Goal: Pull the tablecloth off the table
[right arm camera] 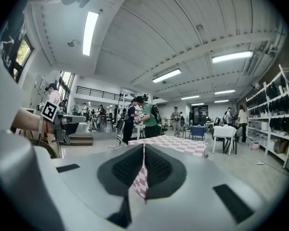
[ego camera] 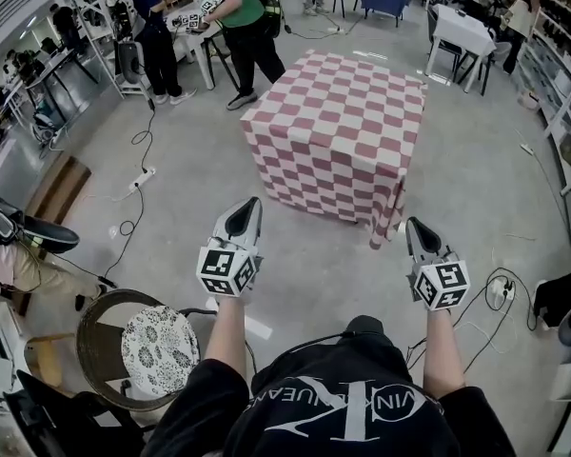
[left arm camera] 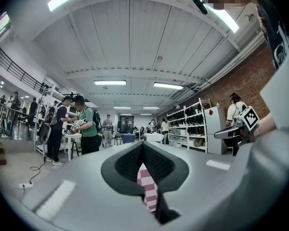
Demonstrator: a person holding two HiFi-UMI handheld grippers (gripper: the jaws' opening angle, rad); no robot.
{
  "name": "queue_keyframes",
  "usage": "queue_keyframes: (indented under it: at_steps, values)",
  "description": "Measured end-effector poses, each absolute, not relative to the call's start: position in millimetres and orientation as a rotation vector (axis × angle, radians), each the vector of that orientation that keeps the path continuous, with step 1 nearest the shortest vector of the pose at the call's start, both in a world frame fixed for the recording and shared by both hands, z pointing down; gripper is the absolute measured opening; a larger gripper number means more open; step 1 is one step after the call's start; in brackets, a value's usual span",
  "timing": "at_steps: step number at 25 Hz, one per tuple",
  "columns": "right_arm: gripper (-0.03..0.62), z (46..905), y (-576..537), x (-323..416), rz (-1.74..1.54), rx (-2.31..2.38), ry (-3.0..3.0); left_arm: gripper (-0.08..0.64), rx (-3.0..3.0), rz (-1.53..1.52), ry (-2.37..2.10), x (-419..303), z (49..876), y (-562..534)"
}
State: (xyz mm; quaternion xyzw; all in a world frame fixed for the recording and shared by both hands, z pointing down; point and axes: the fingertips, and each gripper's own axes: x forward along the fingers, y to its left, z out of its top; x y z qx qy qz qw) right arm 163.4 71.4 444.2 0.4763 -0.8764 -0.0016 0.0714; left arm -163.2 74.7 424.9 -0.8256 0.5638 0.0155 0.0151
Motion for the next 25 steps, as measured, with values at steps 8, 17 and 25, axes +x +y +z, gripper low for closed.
queue_keyframes:
  at_steps: [8,17,25]
  values:
    - [0.017,447,28,153,-0.007,1.416,-2.615,0.011,-2.6,0.092,1.792,-182,432,27]
    - [0.086,471,-98,141,0.101,1.383,-2.69,0.011,-2.612,0.059,1.821,-187,451,-76]
    - [0.137,496,-216,124,0.202,1.26,-2.695,0.011,-2.635,0.04,1.837,-185,458,-189]
